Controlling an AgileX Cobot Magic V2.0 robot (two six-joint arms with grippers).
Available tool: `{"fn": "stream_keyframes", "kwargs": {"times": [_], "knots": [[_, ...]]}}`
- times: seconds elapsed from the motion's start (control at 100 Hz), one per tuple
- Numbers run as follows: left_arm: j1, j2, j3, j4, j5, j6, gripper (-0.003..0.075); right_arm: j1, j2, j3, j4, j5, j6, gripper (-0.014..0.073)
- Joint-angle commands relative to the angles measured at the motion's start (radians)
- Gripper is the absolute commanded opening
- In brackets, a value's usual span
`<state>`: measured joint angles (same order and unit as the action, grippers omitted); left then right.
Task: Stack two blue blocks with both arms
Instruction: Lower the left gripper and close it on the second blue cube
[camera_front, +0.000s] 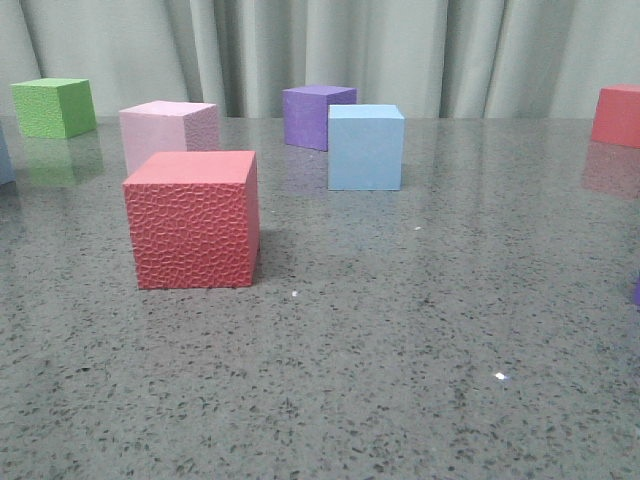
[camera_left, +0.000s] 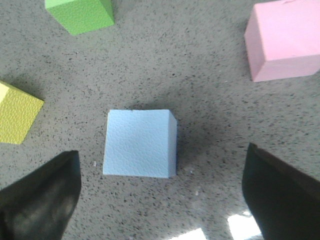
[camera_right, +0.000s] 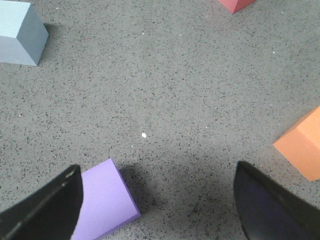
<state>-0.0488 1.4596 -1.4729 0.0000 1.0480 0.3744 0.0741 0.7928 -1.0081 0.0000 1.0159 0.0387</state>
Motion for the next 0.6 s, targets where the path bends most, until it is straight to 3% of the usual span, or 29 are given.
{"fn": "stream_keyframes", "kwargs": {"times": [0.0,0.59], "knots": [[0.002,0.020,-0.076,0.027,-0.001,0.007,0.0618,-0.002,-0.006,-0.023,0.005,-0.058,-0.008,0.0610],[0.026,0.197,-0.132,0.075,0.018,0.019,0.0618,-0.002,-0.006,-0.023,0.000,-0.061,-0.008,0.0610]]}}
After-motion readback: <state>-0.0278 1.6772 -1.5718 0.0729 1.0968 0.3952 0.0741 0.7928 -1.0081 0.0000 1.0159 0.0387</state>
